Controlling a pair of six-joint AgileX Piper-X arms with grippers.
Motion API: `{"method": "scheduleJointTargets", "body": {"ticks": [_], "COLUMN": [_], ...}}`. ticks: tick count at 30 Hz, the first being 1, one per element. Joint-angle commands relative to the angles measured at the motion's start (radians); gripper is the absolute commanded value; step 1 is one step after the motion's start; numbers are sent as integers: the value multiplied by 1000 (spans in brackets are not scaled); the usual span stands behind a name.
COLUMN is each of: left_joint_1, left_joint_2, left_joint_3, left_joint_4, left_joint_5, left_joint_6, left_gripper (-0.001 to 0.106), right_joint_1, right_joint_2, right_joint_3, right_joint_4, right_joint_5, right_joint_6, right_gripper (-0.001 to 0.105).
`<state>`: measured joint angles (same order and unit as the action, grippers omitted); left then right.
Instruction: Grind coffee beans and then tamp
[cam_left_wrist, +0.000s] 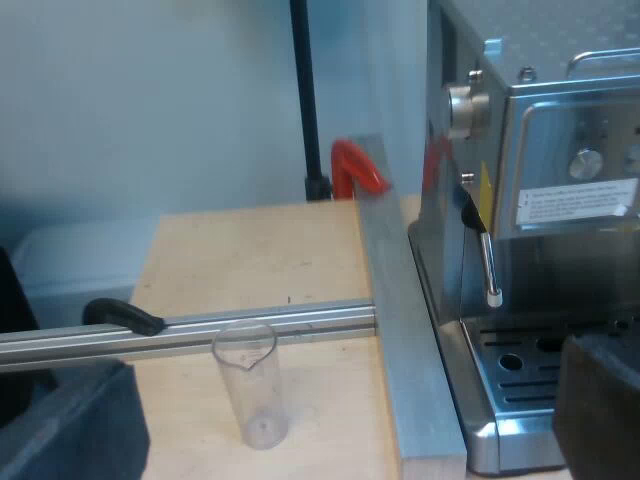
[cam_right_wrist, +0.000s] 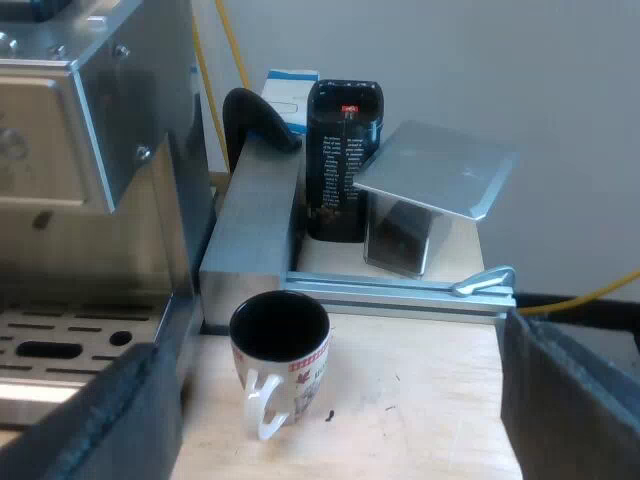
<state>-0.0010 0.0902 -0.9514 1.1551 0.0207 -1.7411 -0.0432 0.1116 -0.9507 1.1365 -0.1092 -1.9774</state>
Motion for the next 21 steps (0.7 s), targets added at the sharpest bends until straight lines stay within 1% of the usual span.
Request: {"method": "scheduleJointTargets", "body": {"ticks": [1,2,4,5,6,7,9,10,14,16,17,18,20,21], "left_joint_1": [-4,-4,-4,-4,-4,0,1,1,2,1,1,1,1,1], "left_joint_2": [-117,-140,-215,-228,-254,-245,-235,-242,-246,-246,-246,-246,-246,-246], "left_joint_3": [21,23,26,26,21,2,0,0,0,9,14,27,48,76], "left_joint_4": [78,97,177,194,262,342,389,386,314,243,215,158,85,6], "left_joint_5": [-21,-21,-21,-21,-21,-21,-21,-21,-21,-21,-21,-21,-21,-21], "left_joint_6": [-5,-5,-5,-5,-5,-5,-5,-5,-29,-59,-59,-59,-59,-59], "left_gripper": [84,84,84,84,84,84,84,84,84,84,84,84,84,84], "right_joint_1": [1,1,1,1,1,1,1,2,2,2,2,2,2,2], "right_joint_2": [-66,-74,-123,-135,-159,-172,-166,-162,-168,-168,-168,-168,-166,-166], "right_joint_3": [14,18,37,41,54,66,70,81,112,133,145,158,179,198], "right_joint_4": [53,69,133,147,170,183,235,246,204,132,94,45,-41,-87], "right_joint_5": [-2,-2,-2,-2,-2,-2,-4,-16,-55,-55,-55,-55,-55,-55], "right_joint_6": [-17,-17,-17,-17,-17,-17,-15,-8,32,55,61,72,75,75], "right_gripper": [69,69,69,69,69,69,69,69,69,69,69,69,69,69]}}
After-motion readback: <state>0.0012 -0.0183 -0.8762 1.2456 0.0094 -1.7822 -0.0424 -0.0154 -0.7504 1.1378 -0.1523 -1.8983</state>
